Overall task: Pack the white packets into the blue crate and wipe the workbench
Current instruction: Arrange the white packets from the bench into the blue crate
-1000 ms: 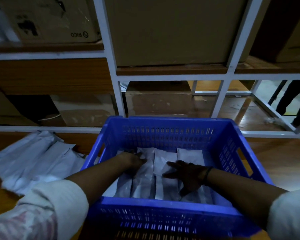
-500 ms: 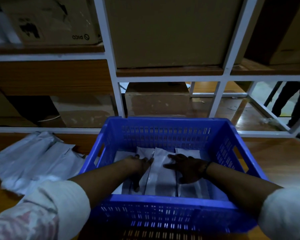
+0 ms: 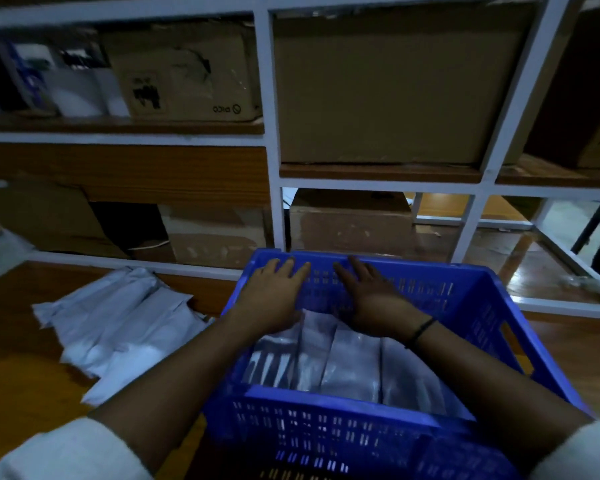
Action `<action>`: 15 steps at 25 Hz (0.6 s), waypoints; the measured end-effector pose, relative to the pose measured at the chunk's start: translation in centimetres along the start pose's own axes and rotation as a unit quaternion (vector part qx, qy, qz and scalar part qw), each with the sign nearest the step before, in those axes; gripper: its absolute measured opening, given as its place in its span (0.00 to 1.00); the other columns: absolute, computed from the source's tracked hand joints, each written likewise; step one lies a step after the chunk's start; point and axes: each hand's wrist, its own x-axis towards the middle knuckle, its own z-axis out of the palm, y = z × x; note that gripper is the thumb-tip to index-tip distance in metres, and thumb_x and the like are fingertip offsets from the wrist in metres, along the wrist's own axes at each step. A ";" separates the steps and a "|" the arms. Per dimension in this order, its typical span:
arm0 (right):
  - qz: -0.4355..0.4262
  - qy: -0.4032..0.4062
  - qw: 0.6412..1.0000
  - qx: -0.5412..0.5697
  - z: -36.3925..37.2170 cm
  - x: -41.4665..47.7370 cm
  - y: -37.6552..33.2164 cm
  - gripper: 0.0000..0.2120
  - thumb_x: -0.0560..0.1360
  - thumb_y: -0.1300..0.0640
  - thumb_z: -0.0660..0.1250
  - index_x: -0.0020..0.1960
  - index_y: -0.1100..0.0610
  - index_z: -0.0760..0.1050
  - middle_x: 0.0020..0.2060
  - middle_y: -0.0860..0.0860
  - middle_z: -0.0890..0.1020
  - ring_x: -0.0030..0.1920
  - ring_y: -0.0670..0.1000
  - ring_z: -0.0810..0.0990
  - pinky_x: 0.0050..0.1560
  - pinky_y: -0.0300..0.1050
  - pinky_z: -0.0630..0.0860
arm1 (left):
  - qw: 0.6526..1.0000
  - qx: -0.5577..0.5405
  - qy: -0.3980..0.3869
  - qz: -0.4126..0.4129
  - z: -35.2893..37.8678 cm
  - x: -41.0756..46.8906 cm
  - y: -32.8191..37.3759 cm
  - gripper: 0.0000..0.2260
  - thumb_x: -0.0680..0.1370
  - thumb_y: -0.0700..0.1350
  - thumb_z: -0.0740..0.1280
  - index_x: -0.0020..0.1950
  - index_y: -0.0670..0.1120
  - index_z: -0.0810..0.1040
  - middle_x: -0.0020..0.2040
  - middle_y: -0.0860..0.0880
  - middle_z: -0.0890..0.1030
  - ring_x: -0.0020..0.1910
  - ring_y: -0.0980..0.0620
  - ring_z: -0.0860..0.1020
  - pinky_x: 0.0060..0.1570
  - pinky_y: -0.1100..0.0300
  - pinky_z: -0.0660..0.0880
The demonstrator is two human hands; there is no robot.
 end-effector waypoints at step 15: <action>0.055 0.087 0.981 0.165 0.6 8.8 -27.0 0.42 0.76 0.43 0.68 0.81 0.52 0.50 0.80 0.57 0.51 0.77 0.63 0.54 0.74 0.57 0.59 | 0.981 -0.160 0.064 -0.084 8.7 -10.6 -24.8 0.27 0.75 0.53 0.72 0.72 0.48 0.72 0.68 0.45 0.76 0.67 0.42 0.74 0.65 0.50 0.71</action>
